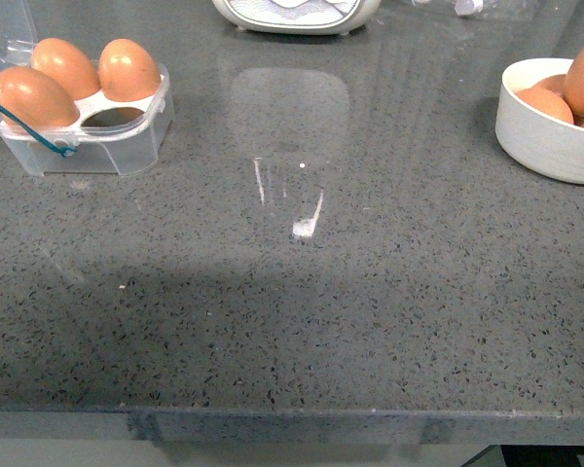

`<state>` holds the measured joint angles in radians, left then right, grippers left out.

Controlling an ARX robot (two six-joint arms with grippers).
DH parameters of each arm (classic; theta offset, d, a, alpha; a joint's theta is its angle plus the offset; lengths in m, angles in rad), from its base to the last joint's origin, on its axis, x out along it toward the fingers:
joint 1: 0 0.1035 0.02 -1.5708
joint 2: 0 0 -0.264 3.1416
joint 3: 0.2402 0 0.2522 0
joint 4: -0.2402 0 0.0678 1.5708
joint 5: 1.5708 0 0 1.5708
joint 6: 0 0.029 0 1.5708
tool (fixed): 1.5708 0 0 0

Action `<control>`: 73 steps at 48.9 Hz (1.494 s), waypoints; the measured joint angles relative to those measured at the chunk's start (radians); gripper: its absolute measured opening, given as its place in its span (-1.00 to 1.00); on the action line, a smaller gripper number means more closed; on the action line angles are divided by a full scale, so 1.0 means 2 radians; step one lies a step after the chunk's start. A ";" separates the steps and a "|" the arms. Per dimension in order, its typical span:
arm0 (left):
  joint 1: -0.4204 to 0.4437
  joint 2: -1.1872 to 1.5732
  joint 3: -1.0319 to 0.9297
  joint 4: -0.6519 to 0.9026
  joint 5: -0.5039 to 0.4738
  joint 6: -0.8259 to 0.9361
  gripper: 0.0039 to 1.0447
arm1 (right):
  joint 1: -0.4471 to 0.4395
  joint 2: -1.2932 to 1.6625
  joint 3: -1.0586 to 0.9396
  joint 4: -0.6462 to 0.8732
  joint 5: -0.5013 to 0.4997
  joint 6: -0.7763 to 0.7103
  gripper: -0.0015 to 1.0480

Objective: Put egg into box

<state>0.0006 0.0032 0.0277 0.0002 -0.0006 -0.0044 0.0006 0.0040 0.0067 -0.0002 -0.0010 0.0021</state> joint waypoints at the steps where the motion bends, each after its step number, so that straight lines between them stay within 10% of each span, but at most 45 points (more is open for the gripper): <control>1: 0.000 0.000 0.000 0.000 0.000 0.000 0.88 | 0.000 0.000 0.000 0.000 0.000 0.000 0.87; 51: 0.000 0.000 0.000 0.000 0.000 0.000 0.88 | 0.000 0.001 0.000 -0.001 0.000 0.000 0.87; 56: 0.000 0.000 0.000 0.000 0.000 0.000 0.88 | -0.034 0.113 0.073 -0.137 -0.031 0.123 0.87; 73: 0.000 0.000 0.000 0.000 0.000 0.000 0.88 | -0.056 0.414 0.188 0.041 -0.127 0.027 0.87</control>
<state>0.0006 0.0029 0.0277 0.0002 -0.0006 -0.0044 -0.1104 0.8322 0.3828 0.0826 -0.2558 0.0555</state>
